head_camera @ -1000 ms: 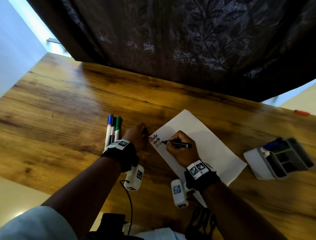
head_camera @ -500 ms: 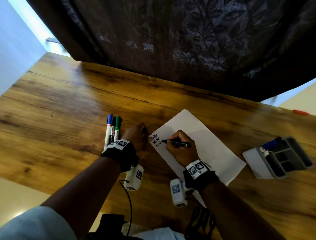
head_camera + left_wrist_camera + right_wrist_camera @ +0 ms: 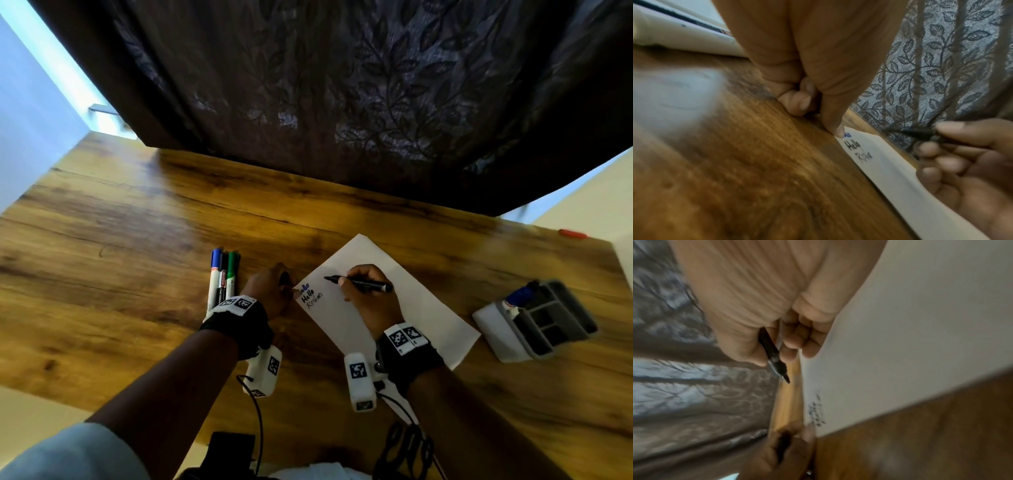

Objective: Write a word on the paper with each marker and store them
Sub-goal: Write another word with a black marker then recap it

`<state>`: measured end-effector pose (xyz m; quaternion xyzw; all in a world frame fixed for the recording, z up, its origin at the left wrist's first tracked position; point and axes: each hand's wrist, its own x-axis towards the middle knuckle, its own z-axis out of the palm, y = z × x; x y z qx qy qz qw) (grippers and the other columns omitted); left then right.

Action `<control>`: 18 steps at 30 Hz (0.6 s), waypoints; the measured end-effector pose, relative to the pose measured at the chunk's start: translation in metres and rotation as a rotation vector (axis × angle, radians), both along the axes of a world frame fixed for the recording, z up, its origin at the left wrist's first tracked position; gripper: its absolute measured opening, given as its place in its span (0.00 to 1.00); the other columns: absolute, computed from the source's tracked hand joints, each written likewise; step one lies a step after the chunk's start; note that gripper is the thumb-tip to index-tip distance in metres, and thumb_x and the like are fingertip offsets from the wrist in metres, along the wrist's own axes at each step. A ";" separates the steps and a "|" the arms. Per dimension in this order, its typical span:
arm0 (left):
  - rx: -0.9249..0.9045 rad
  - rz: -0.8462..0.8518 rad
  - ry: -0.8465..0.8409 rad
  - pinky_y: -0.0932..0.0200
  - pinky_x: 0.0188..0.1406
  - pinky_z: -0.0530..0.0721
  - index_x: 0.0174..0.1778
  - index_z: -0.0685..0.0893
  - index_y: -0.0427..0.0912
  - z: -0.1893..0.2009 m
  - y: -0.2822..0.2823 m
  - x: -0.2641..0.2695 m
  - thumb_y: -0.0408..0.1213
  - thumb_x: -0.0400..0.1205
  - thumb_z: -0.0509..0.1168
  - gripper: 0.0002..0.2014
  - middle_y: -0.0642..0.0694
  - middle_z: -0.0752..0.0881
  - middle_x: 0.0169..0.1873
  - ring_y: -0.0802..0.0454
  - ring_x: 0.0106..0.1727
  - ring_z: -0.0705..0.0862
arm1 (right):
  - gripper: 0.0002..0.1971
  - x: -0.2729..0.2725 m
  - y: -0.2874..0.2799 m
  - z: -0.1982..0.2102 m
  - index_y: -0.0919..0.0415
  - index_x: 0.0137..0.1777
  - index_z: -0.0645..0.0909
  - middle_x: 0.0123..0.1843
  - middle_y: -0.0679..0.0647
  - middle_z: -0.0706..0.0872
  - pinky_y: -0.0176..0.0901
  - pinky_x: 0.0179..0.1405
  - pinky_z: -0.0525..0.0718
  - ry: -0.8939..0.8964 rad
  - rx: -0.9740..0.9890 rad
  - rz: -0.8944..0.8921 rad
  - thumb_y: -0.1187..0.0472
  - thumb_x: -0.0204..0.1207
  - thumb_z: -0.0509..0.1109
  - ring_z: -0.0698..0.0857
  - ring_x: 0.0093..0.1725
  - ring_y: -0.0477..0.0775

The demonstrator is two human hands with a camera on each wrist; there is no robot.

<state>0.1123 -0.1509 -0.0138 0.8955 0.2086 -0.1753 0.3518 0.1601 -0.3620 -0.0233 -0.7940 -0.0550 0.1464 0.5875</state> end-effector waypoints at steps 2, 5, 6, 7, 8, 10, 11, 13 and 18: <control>0.001 -0.014 0.000 0.53 0.48 0.89 0.55 0.79 0.47 0.003 0.000 -0.001 0.43 0.79 0.70 0.11 0.48 0.86 0.53 0.49 0.52 0.86 | 0.06 -0.001 -0.006 0.016 0.57 0.49 0.84 0.44 0.55 0.91 0.40 0.45 0.89 -0.018 0.023 0.010 0.60 0.75 0.78 0.90 0.42 0.53; 0.015 -0.038 -0.027 0.54 0.48 0.83 0.60 0.78 0.40 0.005 0.000 -0.001 0.42 0.82 0.66 0.14 0.41 0.86 0.55 0.44 0.54 0.85 | 0.05 -0.008 -0.016 0.035 0.55 0.48 0.87 0.42 0.51 0.92 0.32 0.41 0.87 -0.054 0.045 0.009 0.58 0.74 0.79 0.90 0.39 0.47; -0.014 -0.036 -0.034 0.54 0.48 0.81 0.61 0.78 0.40 0.007 0.001 -0.002 0.42 0.82 0.64 0.14 0.40 0.86 0.55 0.44 0.54 0.84 | 0.04 -0.011 -0.019 0.040 0.52 0.47 0.88 0.41 0.50 0.92 0.32 0.42 0.87 -0.054 0.032 -0.006 0.56 0.74 0.78 0.90 0.39 0.45; -0.037 -0.050 -0.044 0.55 0.47 0.78 0.60 0.78 0.41 0.008 0.002 -0.003 0.42 0.83 0.63 0.12 0.40 0.86 0.55 0.45 0.52 0.84 | 0.03 -0.013 -0.022 0.044 0.51 0.46 0.88 0.39 0.49 0.92 0.30 0.42 0.86 -0.051 0.014 -0.018 0.54 0.75 0.77 0.90 0.39 0.43; -0.053 -0.065 -0.067 0.56 0.45 0.76 0.58 0.78 0.42 0.009 0.004 -0.005 0.42 0.84 0.62 0.10 0.39 0.85 0.53 0.46 0.49 0.82 | 0.04 -0.015 -0.024 0.046 0.51 0.46 0.88 0.39 0.49 0.92 0.31 0.43 0.85 -0.050 -0.002 -0.028 0.52 0.76 0.76 0.89 0.38 0.42; -0.067 -0.095 -0.135 0.57 0.45 0.74 0.53 0.77 0.47 0.013 0.009 -0.008 0.40 0.85 0.60 0.04 0.42 0.84 0.50 0.47 0.47 0.81 | 0.08 -0.019 -0.025 0.052 0.53 0.48 0.88 0.40 0.50 0.92 0.36 0.45 0.86 -0.050 -0.006 -0.036 0.51 0.79 0.72 0.89 0.39 0.43; -0.069 -0.117 -0.177 0.57 0.46 0.75 0.52 0.77 0.47 0.017 0.011 -0.008 0.39 0.85 0.60 0.03 0.44 0.84 0.49 0.46 0.49 0.83 | 0.07 -0.020 -0.025 0.056 0.54 0.49 0.87 0.41 0.50 0.92 0.35 0.44 0.86 -0.064 0.007 -0.030 0.52 0.80 0.71 0.89 0.38 0.44; -0.083 -0.166 -0.260 0.56 0.49 0.80 0.55 0.79 0.44 0.026 0.015 -0.011 0.38 0.85 0.61 0.06 0.48 0.85 0.50 0.48 0.52 0.85 | 0.04 -0.023 -0.022 0.067 0.54 0.49 0.85 0.41 0.48 0.91 0.30 0.40 0.84 -0.112 0.031 -0.006 0.55 0.81 0.71 0.89 0.38 0.42; -0.243 -0.284 -0.394 0.70 0.50 0.80 0.57 0.83 0.55 0.053 0.011 -0.023 0.39 0.81 0.68 0.10 0.62 0.86 0.50 0.68 0.51 0.84 | 0.02 -0.029 -0.013 0.092 0.51 0.48 0.85 0.41 0.49 0.92 0.34 0.41 0.86 -0.211 0.049 0.017 0.55 0.80 0.72 0.89 0.40 0.44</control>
